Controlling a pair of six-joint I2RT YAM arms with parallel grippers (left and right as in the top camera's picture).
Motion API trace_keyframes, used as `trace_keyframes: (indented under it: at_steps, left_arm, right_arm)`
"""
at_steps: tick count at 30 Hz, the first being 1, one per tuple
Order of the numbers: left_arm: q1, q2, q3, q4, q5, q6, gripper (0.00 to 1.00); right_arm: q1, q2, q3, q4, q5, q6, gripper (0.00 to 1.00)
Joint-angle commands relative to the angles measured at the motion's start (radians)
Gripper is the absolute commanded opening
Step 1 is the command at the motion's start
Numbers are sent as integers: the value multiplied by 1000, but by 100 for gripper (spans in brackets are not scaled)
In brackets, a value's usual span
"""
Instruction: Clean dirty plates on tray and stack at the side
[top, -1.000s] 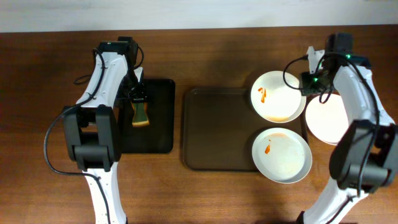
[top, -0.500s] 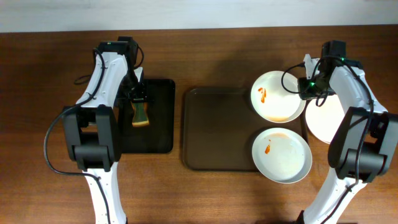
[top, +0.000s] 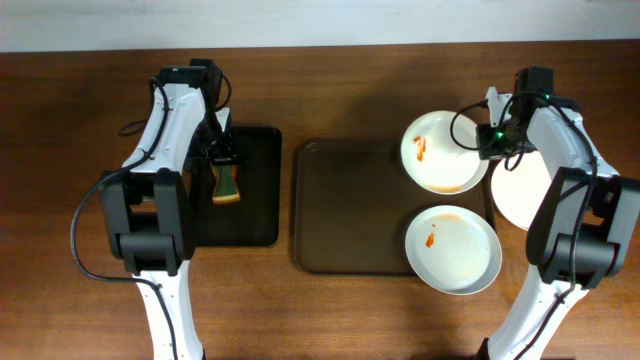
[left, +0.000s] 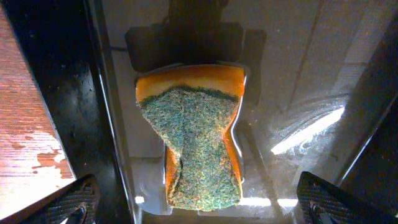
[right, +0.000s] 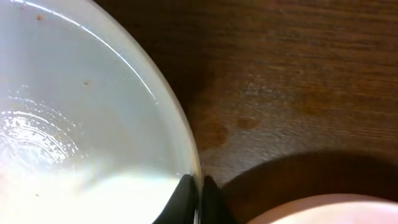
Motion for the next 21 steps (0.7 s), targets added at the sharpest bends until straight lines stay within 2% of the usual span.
trace_keyframes:
  at_steps: [1, 2, 5, 6, 8, 13, 21]
  left_arm:
    - [3, 14, -4, -1, 11, 13, 100]
    - [3, 14, -4, -1, 11, 13, 100]
    - [3, 14, -4, -1, 11, 13, 100]
    - [3, 14, -4, -1, 11, 13, 100]
    - [3, 14, -4, -1, 11, 13, 100]
    - [3, 14, -4, -1, 11, 13, 100]
    - [3, 14, -4, -1, 11, 13, 100]
  right_arm:
    - [-1, 12, 0, 2, -32, 10, 4]
    - [-1, 12, 0, 3, -68, 18, 4]
    - [2, 11, 1, 22, -472, 125, 4]
    - [10, 11, 1, 17, -553, 166, 4]
    - [42, 11, 1, -29, -564, 196, 4]
    - [144, 11, 1, -181, -446, 193, 4]
    - [282, 11, 1, -294, -371, 224, 4]
